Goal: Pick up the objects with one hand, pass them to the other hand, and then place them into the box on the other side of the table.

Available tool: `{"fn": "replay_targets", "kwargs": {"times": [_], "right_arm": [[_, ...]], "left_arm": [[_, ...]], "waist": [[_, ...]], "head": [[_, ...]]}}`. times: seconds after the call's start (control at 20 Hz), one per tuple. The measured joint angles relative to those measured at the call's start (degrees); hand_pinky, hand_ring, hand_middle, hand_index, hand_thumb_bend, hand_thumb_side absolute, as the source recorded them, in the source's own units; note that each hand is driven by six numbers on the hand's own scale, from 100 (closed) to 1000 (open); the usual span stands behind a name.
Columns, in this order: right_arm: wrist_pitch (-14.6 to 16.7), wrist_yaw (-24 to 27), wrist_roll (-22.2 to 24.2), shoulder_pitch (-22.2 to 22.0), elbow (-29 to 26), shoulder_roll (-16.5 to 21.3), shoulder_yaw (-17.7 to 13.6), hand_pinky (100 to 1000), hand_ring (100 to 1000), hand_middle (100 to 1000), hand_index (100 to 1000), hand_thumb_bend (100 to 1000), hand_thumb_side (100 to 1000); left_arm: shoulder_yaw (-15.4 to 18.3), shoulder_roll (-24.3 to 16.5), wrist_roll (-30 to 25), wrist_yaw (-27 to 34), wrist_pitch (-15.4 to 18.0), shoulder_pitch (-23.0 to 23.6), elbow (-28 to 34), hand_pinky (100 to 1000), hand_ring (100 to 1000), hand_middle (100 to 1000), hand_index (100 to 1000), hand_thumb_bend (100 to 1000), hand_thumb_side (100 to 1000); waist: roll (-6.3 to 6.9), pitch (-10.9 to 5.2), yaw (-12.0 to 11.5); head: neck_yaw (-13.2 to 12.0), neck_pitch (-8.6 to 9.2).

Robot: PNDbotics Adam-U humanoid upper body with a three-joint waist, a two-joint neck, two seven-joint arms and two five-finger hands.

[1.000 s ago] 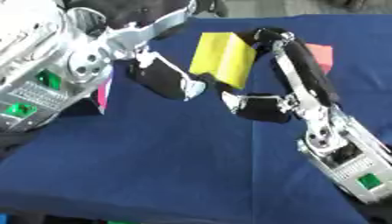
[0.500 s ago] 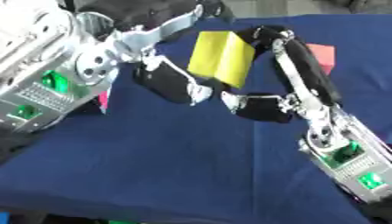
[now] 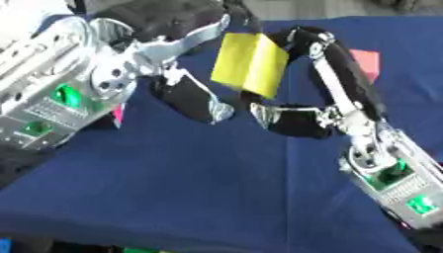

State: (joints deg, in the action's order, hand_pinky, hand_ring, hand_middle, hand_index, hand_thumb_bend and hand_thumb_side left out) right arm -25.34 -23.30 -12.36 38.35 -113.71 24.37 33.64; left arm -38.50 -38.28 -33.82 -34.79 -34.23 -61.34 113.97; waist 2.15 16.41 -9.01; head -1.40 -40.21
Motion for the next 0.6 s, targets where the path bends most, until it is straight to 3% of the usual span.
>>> {"fn": "replay_targets", "kwargs": {"times": [0.3,0.6], "right_arm": [[1.8,0.6,0.5,0.0,0.0,0.0,0.1,800,569,426,517,100,100],[2.8,1.4,1.3,0.0,0.0,0.0,0.0,794,572,422,514,100,100]], "left_arm": [[0.0,0.0,0.8,-0.2,-0.7,0.4,0.0,824,813,771,863,271,220],[-0.1,0.0,3.6,1.1,-1.7,0.4,0.3,763,689,590,728,180,170]], "waist": [[-0.02,0.14,0.1],[-0.03,0.17,0.1]], "head": [[-0.1,0.0],[-0.3,0.0]]}}
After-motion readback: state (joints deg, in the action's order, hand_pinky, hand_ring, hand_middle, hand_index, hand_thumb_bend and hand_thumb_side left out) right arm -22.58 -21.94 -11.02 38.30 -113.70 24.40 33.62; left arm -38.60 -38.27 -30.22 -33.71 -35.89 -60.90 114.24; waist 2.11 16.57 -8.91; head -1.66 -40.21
